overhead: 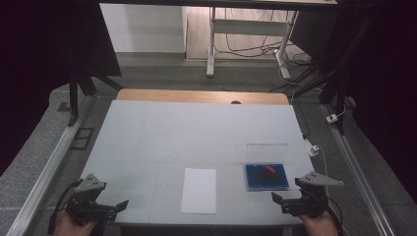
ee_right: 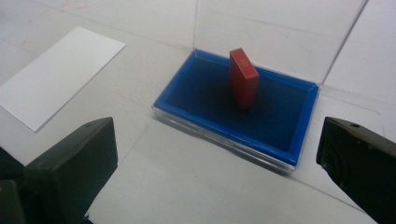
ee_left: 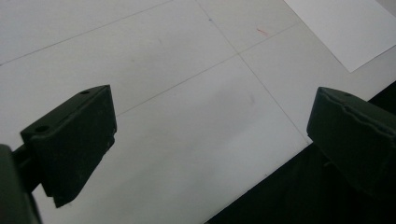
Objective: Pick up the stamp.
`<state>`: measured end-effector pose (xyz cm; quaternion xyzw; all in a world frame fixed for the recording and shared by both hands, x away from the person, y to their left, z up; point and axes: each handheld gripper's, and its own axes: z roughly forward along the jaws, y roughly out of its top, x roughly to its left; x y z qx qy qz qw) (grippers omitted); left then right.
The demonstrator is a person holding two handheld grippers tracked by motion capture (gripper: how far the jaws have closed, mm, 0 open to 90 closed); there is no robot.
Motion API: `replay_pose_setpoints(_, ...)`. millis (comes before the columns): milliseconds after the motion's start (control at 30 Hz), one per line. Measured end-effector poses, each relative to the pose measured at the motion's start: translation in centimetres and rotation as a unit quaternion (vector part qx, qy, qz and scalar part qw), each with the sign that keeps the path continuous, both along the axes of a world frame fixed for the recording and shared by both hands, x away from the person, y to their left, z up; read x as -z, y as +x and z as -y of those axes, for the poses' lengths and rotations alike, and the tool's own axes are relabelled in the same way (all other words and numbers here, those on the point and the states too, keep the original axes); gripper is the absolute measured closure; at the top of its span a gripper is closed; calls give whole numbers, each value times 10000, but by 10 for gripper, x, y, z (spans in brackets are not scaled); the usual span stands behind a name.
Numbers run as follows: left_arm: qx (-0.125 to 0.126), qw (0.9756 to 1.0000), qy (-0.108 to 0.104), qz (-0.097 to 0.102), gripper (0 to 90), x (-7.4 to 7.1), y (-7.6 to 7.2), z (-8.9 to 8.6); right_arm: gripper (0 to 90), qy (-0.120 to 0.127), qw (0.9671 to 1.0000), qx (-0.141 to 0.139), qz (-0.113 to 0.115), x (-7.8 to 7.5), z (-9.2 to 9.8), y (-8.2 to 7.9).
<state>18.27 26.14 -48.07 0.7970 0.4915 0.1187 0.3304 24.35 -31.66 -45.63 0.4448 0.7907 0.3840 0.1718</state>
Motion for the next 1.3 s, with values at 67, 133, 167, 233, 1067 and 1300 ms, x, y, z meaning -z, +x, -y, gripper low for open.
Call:
replay_pose_setpoints(67,12,10000,-6,-17,24,0,0,0,0,-33,9999,-63,78,-2,-3,0)
replay_pose_setpoints(133,24,10000,-11,-23,25,0,0,0,0,-49,9999,-101,106,-4,-4,0)
replay_pose_setpoints(167,36,10000,-12,-23,25,0,0,0,0,-49,9999,-101,106,-4,-4,0)
replay_pose_setpoints(233,49,10000,-29,-33,26,0,1,0,0,-22,9998,-123,141,-4,-5,1)
replay_pose_setpoints(1067,169,9998,-22,-67,22,1,3,2,0,-167,9997,-116,110,-1,-20,23)
replay_pose_setpoints(1300,184,9998,-14,-69,21,1,3,3,0,-298,9993,-209,21,2,-22,37)
